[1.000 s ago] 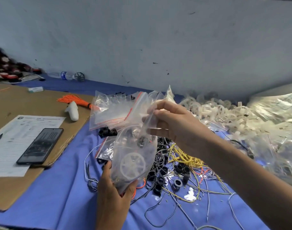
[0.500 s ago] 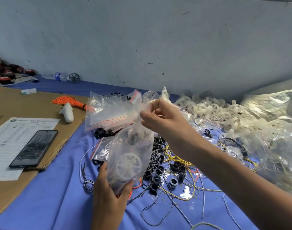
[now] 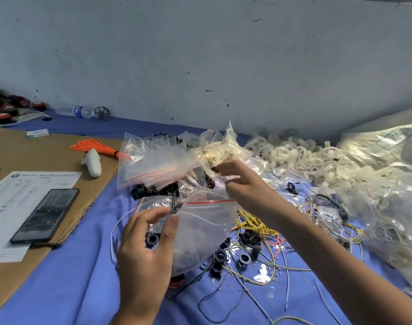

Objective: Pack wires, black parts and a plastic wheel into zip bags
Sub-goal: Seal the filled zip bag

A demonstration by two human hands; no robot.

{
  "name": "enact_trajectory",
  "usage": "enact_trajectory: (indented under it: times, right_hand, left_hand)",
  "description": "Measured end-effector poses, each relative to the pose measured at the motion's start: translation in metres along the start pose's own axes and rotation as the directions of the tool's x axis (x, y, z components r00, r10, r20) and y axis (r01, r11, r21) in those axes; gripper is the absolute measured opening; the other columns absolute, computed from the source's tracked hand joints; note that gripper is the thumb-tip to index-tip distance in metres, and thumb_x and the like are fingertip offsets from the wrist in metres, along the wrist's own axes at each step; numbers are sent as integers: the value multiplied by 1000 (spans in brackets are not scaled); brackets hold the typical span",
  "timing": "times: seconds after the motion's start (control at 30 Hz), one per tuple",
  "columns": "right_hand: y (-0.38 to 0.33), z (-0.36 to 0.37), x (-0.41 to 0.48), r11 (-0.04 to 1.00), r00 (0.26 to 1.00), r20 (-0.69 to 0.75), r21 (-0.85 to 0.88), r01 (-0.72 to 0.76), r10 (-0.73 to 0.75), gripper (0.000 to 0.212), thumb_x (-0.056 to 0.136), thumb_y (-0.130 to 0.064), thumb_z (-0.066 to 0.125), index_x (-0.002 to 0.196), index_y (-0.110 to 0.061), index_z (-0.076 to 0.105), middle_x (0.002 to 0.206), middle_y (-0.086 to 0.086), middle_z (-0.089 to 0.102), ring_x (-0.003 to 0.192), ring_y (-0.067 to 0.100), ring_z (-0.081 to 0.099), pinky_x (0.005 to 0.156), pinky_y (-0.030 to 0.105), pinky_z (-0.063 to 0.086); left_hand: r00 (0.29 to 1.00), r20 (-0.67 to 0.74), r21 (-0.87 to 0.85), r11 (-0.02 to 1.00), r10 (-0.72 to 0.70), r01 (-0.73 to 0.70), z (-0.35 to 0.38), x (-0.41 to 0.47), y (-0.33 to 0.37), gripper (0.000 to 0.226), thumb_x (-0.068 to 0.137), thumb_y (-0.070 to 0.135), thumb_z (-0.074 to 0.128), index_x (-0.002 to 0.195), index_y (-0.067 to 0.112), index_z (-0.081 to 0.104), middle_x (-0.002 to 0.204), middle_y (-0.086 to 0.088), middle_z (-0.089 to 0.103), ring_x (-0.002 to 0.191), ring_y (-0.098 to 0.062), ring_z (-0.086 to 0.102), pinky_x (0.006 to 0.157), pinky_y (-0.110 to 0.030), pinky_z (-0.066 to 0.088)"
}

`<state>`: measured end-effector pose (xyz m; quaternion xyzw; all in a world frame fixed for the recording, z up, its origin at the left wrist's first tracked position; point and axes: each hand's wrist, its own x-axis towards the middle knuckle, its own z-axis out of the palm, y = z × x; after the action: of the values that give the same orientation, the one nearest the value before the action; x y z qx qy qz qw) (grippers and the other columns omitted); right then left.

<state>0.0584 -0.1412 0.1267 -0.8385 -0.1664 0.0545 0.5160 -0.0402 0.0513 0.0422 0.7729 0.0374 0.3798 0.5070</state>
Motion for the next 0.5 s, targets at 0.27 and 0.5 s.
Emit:
enact_trajectory:
  times: [0.27,0.5]
  right_hand:
    - [43,16,-39,981,982,-136,163,-105,128,13,96,-34,56,98,-35,69,98,-15,70,84,0,64,63,18,45]
    - [63,23,-72,943,930,-330,328,-47,161,17,97,-20,55,90,-19,71,86,-1,71,69,7,56,57,18,43]
  left_hand:
    - [933,262,-14,968,247,-252,-6,-17,34,55,85,71,55,120,29,64,114,18,60,101,-6,61,84,-19,48]
    - [670,575,0,819,469,-574,-6,-80,27,25,88,49,49,112,50,55,108,27,55,92,-1,61,81,-15,45]
